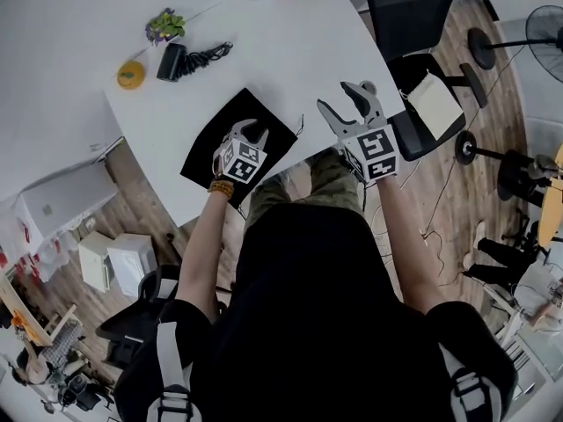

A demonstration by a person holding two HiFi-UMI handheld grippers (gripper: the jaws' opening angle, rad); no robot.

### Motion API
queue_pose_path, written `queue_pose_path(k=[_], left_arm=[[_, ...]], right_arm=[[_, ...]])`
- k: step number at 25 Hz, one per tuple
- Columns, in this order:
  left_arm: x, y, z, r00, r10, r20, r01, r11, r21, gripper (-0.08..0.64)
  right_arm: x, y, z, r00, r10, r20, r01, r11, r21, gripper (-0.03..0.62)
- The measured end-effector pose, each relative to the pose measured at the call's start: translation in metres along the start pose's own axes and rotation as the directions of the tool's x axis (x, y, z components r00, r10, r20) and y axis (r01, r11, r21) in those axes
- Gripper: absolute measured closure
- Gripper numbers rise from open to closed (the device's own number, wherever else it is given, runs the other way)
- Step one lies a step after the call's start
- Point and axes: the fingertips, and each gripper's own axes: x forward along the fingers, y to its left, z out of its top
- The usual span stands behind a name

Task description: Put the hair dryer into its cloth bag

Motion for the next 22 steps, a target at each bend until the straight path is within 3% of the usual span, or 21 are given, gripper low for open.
queue_pose_path(k=[2,4,11,16,19,21,22], left_arm=[[-0.002,0.016,0.003,0.997,0.078,0.012,-0.076,0.992,-0.1,0.421],[0.004,0.023,0.004,0.994,0.112,0.0,-0.111,0.985,-0.135,0.404],[0.034,0.006,0.012,0.995,0.095,-0.028,-0.097,0.992,-0.085,0.399],[0.047,0.002,0.003,0.996,0.065,-0.056,-0.073,0.983,-0.168,0.408],[0.05,0.004,0.003,0.997,0.054,-0.06,-0.063,0.985,-0.163,0.436],[0.048,0.005,0.004,0.997,0.06,-0.051,-0.068,0.984,-0.165,0.522],[0.046,0.006,0.003,0.997,0.06,-0.047,-0.068,0.983,-0.171,0.523]], right_arm=[[-0.005,0.003,-0.003,1.0,-0.005,0.003,0.005,1.0,0.01,0.342],[-0.004,0.004,-0.004,1.0,0.001,0.007,-0.001,1.0,0.018,0.342],[0.005,0.002,-0.006,0.999,0.022,0.023,-0.023,0.999,0.03,0.342],[0.004,0.007,-0.019,1.0,0.031,-0.001,-0.031,0.998,0.057,0.342],[0.006,0.011,-0.024,0.999,0.036,-0.013,-0.035,0.998,0.061,0.342],[0.008,0.016,-0.027,0.999,0.04,-0.02,-0.038,0.997,0.065,0.342],[0.009,0.019,-0.027,0.999,0.045,-0.023,-0.043,0.997,0.065,0.342]])
